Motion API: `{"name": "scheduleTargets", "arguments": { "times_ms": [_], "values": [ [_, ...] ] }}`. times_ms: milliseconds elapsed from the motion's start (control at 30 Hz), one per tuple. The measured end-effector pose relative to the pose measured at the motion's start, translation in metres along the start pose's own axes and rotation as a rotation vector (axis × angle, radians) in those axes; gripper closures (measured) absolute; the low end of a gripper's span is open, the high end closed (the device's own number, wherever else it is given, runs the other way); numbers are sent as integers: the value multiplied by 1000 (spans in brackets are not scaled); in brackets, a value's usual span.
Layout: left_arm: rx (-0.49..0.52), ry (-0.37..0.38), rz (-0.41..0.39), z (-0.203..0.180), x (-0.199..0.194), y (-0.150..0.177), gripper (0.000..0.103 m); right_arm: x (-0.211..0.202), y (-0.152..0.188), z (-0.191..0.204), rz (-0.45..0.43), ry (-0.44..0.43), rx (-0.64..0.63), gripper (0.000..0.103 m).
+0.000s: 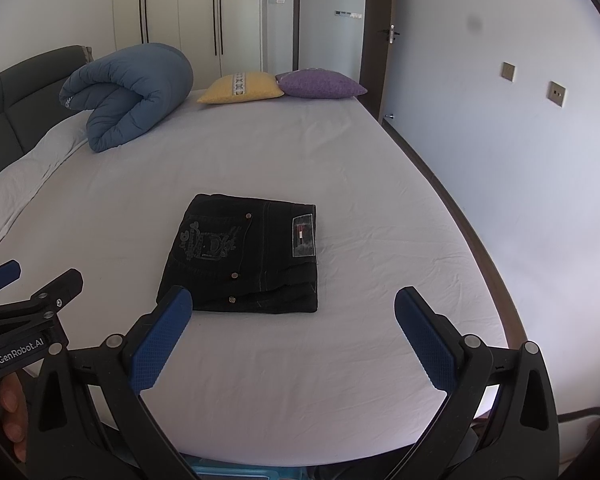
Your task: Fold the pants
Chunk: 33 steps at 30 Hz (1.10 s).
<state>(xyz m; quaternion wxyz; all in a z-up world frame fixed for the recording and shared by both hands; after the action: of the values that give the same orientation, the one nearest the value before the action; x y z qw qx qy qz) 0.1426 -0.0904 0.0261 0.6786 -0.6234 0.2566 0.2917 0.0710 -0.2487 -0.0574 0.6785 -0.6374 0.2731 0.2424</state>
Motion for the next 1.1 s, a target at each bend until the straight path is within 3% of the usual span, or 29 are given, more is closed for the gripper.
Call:
{"name": "scheduleTargets", "arguments": {
  "times_ms": [1100],
  "values": [
    [9, 16, 20, 3, 9, 7, 0, 14, 14, 1, 41, -11, 11, 0]
  ]
}}
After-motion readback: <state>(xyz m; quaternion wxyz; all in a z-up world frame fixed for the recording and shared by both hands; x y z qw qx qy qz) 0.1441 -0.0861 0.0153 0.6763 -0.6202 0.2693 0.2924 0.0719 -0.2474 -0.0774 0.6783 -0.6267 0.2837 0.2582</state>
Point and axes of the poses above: each gripper's, at about its wrist camera, not at the fingertips, and x roughly the way its jaws point, z to its left, y to its underside, the point moved 4 cm from there along x, roughly the way its jaws point, and after that the axes turned 5 degrees about -y, right-handed, at the moved point
